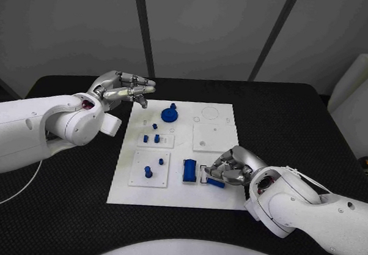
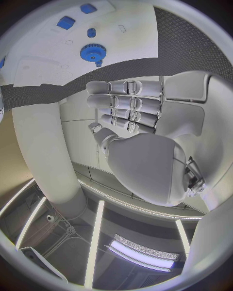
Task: Assemble the parts on the task board
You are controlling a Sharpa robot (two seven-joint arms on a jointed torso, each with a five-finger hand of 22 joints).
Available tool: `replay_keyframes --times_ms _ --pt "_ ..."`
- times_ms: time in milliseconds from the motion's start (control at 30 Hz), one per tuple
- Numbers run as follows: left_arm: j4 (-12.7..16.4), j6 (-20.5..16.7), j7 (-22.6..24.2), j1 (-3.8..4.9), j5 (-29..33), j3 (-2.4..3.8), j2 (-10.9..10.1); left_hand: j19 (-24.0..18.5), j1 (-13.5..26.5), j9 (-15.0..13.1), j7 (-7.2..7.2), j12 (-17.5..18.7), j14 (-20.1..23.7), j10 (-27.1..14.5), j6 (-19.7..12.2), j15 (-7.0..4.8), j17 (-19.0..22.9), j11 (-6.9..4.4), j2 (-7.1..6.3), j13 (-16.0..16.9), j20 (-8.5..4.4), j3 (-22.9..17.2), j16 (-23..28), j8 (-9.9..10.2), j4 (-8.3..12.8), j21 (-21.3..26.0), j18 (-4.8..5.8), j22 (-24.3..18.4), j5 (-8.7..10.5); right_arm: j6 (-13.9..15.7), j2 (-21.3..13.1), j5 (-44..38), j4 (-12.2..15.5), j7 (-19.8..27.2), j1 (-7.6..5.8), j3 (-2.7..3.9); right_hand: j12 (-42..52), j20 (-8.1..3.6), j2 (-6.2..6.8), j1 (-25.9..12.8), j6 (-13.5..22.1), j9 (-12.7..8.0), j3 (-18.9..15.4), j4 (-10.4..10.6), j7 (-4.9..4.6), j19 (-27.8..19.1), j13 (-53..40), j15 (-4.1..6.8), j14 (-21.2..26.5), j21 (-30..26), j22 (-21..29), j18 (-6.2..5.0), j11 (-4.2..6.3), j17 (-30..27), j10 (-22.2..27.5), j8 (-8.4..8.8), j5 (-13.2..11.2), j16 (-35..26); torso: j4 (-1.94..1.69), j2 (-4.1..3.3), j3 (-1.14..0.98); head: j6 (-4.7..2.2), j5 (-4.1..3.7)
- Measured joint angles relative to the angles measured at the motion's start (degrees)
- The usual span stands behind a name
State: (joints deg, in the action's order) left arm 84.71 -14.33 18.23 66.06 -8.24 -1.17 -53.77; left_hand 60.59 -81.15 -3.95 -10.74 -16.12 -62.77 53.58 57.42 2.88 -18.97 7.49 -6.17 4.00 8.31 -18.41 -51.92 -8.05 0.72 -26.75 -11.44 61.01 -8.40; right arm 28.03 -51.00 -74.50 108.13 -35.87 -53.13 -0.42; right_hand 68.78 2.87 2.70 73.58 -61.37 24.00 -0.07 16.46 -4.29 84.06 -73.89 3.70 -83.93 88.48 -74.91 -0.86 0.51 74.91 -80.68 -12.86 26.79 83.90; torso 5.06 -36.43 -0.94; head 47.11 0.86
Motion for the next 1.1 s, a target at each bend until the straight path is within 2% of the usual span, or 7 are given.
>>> replay_keyframes --times_ms 133,233,333,433,567,833,1100 --pt "0.03 0.00 0.00 0.00 0.00 0.00 -0.01 0.00 0.00 0.00 0.00 0.00 0.00 -0.19 0.00 0.00 0.03 0.19 0.00 0.00 0.00 0.00 0.00 0.00 0.00 0.00 0.00 -0.01 0.00 -1.00 0.18 -0.13 -0.41 -0.13 0.00 -0.01 -0.13 0.00 0.01 -0.01 0.00 0.06 -0.65 -0.33 0.00 0.00 0.18 0.00 0.00 0.00 0.00 0.00 -0.22 0.00 0.23 0.12 0.00 0.00 0.00 0.00 0.00 0.04 0.12" --pt "0.03 0.00 0.00 0.00 0.00 0.00 -0.06 0.00 0.00 0.00 0.00 0.00 0.00 -0.21 0.00 0.00 0.08 0.22 0.00 0.00 0.00 0.00 0.00 0.00 0.00 0.00 0.01 -0.05 0.00 -1.45 -0.36 -1.64 -0.23 0.11 0.00 -0.02 -0.35 0.00 1.03 -0.68 0.04 0.06 -1.78 -0.31 -0.04 0.00 0.34 0.00 0.00 0.00 0.00 0.00 -0.39 0.00 0.39 0.44 -0.73 0.00 -0.01 0.00 -0.01 0.05 0.22" --pt "0.04 0.00 0.00 0.00 0.00 0.00 -0.09 0.00 0.00 0.00 0.00 0.00 0.00 -0.21 0.00 0.00 0.08 0.22 0.00 0.00 0.00 0.00 0.00 0.00 0.00 0.00 0.00 -0.05 0.00 -1.94 -1.86 -4.17 0.48 1.29 0.00 -0.02 -0.44 0.00 2.46 -0.97 0.64 0.10 -3.38 -0.28 -0.64 0.00 0.30 0.00 0.00 0.00 0.00 0.00 -0.55 0.00 0.56 0.97 -3.74 0.00 0.00 0.01 -0.03 0.13 0.24" --pt "0.00 0.00 0.00 0.00 0.00 0.00 -0.16 0.00 0.00 0.00 0.00 0.00 0.00 -0.21 0.00 0.00 0.08 0.22 0.00 0.00 0.00 0.00 0.00 0.00 0.00 0.00 0.00 -0.05 0.00 -3.11 -3.29 -6.99 1.32 3.12 0.00 -0.02 -1.41 0.12 3.96 -0.42 1.95 0.09 -5.20 -0.51 -1.15 -0.13 0.69 -0.45 0.01 0.00 0.00 0.00 -1.26 0.00 1.27 1.93 -8.27 0.00 0.07 0.03 -0.07 0.18 0.40" --pt "-0.10 -0.01 0.00 0.01 0.00 0.00 -0.14 0.00 0.00 0.00 0.00 0.00 0.00 -0.21 0.00 0.00 0.08 0.22 0.00 0.00 0.00 0.00 0.00 0.00 0.00 0.00 0.00 -0.04 0.00 -5.11 -4.38 -10.83 2.06 5.15 0.00 -0.02 -2.52 0.43 4.85 0.47 3.15 -0.06 -6.32 -0.63 -1.59 0.00 1.49 -0.84 -0.01 -0.42 0.00 0.00 -1.98 0.00 1.99 2.44 -10.38 0.00 0.17 0.05 -0.08 0.13 0.34" --pt "-0.33 0.00 0.00 0.01 0.00 0.00 0.27 0.00 0.00 0.00 0.00 0.00 0.00 -0.21 0.00 0.00 0.07 0.22 0.00 0.00 0.00 0.00 0.00 0.00 0.00 0.00 0.00 -0.04 0.00 -8.37 -5.25 -17.01 2.55 6.93 0.00 -0.03 -2.75 0.83 5.08 0.81 3.48 -0.07 -6.84 -0.43 -1.86 0.00 1.68 -0.84 -0.01 -0.65 0.00 0.00 -2.16 0.00 2.17 2.73 -10.71 -0.22 0.14 0.07 -0.13 -0.04 0.01" --pt "-0.52 0.00 0.00 -0.02 0.00 -0.01 0.40 0.00 0.00 0.00 0.00 0.00 0.00 -0.21 0.00 0.00 0.07 0.22 0.00 0.00 0.00 0.00 0.00 0.00 0.00 0.00 0.00 -0.04 0.00 -14.04 -4.62 -19.95 2.01 7.03 0.01 -0.05 -2.29 0.83 3.16 3.81 3.12 0.20 -7.16 -0.75 -1.51 0.00 1.29 -0.84 -0.01 -0.65 0.00 -0.01 -2.16 0.00 2.17 2.73 -8.93 -0.22 0.04 0.03 -0.07 0.01 -0.03"
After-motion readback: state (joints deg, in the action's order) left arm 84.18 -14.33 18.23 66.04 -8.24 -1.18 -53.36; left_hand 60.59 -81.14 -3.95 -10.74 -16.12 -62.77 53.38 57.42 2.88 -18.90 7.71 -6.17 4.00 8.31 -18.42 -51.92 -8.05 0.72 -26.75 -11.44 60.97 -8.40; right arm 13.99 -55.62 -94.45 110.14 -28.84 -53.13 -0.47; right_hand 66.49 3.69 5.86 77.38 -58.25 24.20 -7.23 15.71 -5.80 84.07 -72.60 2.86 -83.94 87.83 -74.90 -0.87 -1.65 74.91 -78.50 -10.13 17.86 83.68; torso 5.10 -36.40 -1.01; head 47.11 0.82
